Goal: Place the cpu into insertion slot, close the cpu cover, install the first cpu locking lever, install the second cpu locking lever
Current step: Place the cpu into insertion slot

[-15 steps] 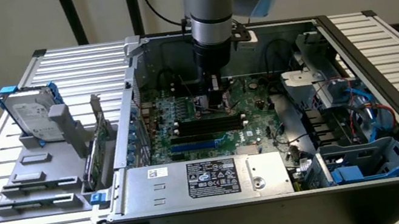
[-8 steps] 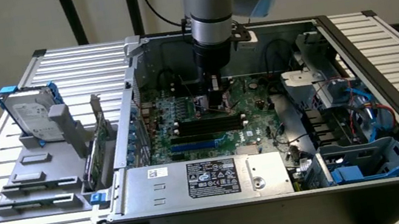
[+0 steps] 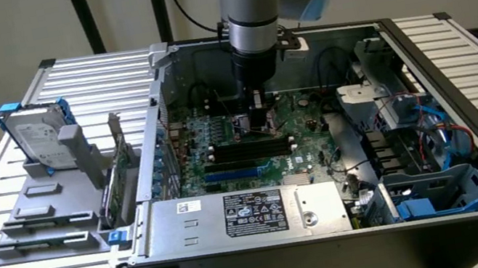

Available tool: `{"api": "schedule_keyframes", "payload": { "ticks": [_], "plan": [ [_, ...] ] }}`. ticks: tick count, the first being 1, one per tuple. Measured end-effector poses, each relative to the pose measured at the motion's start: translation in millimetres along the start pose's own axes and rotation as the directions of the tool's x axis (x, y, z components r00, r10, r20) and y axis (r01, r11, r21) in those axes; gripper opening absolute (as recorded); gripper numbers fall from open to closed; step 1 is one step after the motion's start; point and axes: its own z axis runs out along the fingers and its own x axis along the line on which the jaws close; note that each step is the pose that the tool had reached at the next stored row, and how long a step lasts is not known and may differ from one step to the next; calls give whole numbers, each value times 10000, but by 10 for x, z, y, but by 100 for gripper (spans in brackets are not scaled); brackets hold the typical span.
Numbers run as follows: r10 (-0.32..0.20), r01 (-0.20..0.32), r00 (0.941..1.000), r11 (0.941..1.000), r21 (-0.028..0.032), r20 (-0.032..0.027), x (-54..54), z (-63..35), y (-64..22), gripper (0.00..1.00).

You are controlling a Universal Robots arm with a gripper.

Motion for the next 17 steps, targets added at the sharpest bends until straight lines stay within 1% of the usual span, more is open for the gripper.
{"api": "schedule_keyframes", "payload": {
  "ticks": [17],
  "plan": [
    [-1,1,10000,10000,0,3,18,26,-1,55]
  ]
}}
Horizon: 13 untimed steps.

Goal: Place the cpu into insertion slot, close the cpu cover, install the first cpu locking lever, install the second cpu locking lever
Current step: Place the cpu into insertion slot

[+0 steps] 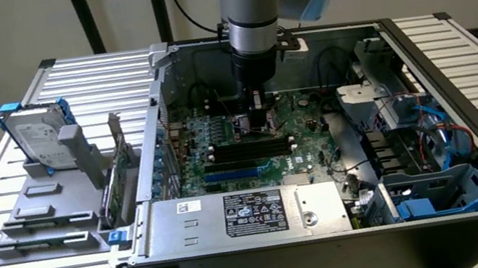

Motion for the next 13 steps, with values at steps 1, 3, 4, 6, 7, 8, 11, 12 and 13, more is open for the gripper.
{"api": "schedule_keyframes", "payload": {
  "ticks": [1,3,4,6,7,8,11,12,13],
  "plan": [
    [0,0,10000,10000,0,-1,2,1,0,55],
    [0,0,10000,10000,0,1,7,3,0,55],
    [1,-1,10000,10000,2,3,10,3,-1,55],
    [-1,1,10000,10000,2,1,13,5,-1,55],
    [-1,1,10000,10000,2,2,14,6,-1,55],
    [-1,1,10000,10000,1,1,14,8,0,55],
    [0,0,10000,10000,1,-1,14,11,-1,55],
    [0,0,10000,10000,1,0,13,12,-1,55],
    [0,0,10000,10000,2,1,13,12,-1,55]
  ]
}}
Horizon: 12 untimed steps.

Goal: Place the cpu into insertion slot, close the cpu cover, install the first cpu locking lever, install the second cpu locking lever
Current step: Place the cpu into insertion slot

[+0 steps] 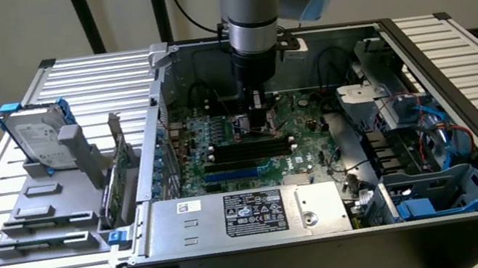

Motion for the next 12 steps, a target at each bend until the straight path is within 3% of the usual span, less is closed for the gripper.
{"api": "schedule_keyframes", "payload": {
  "ticks": [5,6,7,12],
  "plan": [
    [0,0,10000,10000,-12,-30,6,9,2,56],
    [0,-1,10000,10000,-12,-23,5,9,3,56],
    [1,-1,10000,10000,-8,-15,4,7,2,62],
    [1,-1,10000,10000,-2,-4,0,-9,0,62]
  ]
}}
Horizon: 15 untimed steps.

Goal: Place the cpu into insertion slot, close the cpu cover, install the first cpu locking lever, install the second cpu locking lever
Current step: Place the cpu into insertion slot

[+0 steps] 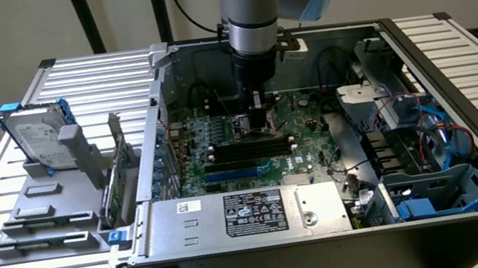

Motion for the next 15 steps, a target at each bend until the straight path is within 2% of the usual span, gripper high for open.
{"api": "schedule_keyframes", "payload": {
  "ticks": [7,8,11,12,14,15],
  "plan": [
    [-1,1,10000,10000,0,0,-11,-123,-5,62],
    [-1,1,10000,10000,-1,-1,-15,-141,-9,60],
    [0,0,10000,10000,-1,-2,-33,-182,-50,41],
    [1,-1,10000,10000,-3,-1,-40,-191,-80,41],
    [-1,1,10000,10000,-10,-1,-52,-211,-159,29],
    [1,-1,10000,10000,-16,-2,-59,-222,-200,29]
  ]
}}
